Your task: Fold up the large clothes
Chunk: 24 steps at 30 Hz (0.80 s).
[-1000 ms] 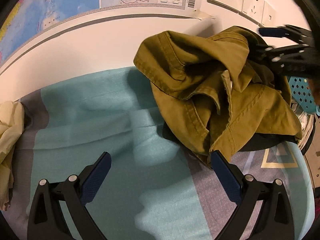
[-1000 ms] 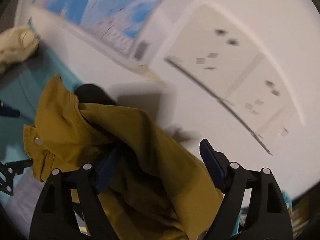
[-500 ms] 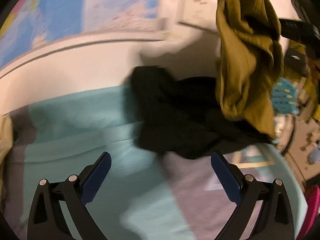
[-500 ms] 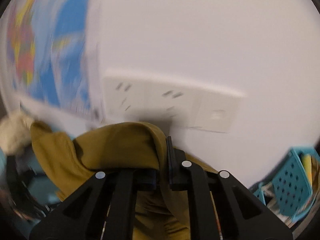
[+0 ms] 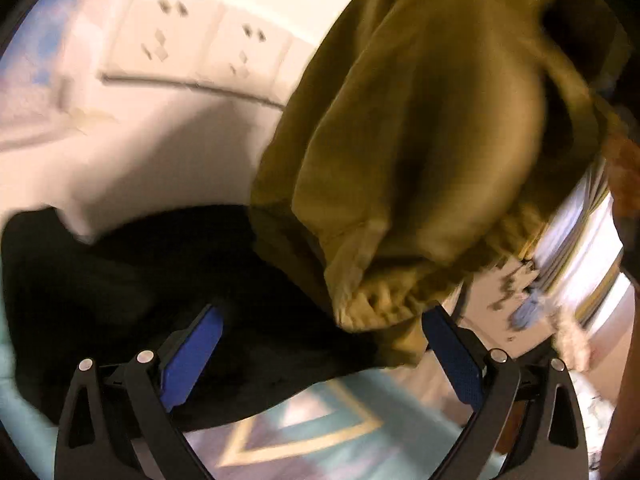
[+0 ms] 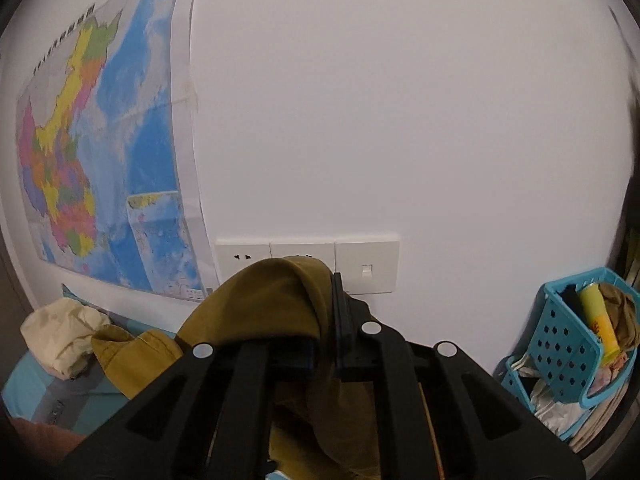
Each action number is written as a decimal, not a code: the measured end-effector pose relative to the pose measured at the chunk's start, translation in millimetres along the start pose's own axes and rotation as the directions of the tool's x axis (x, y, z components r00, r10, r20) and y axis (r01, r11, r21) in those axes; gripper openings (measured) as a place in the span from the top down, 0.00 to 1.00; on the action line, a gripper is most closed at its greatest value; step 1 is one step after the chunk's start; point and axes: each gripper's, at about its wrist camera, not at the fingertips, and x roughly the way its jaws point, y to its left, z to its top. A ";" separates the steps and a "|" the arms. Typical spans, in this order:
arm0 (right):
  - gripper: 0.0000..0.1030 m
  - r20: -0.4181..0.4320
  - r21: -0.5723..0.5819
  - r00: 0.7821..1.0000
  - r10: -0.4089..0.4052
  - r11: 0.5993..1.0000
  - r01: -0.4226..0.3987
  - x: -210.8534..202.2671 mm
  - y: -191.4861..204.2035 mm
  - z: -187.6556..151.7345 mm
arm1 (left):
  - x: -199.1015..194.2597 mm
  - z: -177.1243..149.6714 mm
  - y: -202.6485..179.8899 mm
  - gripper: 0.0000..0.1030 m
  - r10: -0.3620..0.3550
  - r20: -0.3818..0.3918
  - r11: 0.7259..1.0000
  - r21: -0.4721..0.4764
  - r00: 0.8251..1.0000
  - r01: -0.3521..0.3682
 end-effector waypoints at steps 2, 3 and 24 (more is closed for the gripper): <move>0.94 0.010 0.002 1.000 -0.016 1.000 0.016 -9.5 -5.9 -1.3 | 13.4 2.1 4.9 0.53 -0.041 -0.032 0.998 -0.049 0.999 0.040; 0.94 0.014 0.001 1.000 -0.016 1.000 0.016 -14.2 -9.1 -1.5 | 16.6 4.8 5.2 0.64 -0.062 -0.031 0.996 -0.061 0.998 0.060; 0.94 0.421 -0.056 0.907 -0.035 0.996 0.065 -314.0 41.7 99.2 | -383.2 143.4 -63.5 1.00 0.080 0.541 0.951 0.209 0.837 -0.226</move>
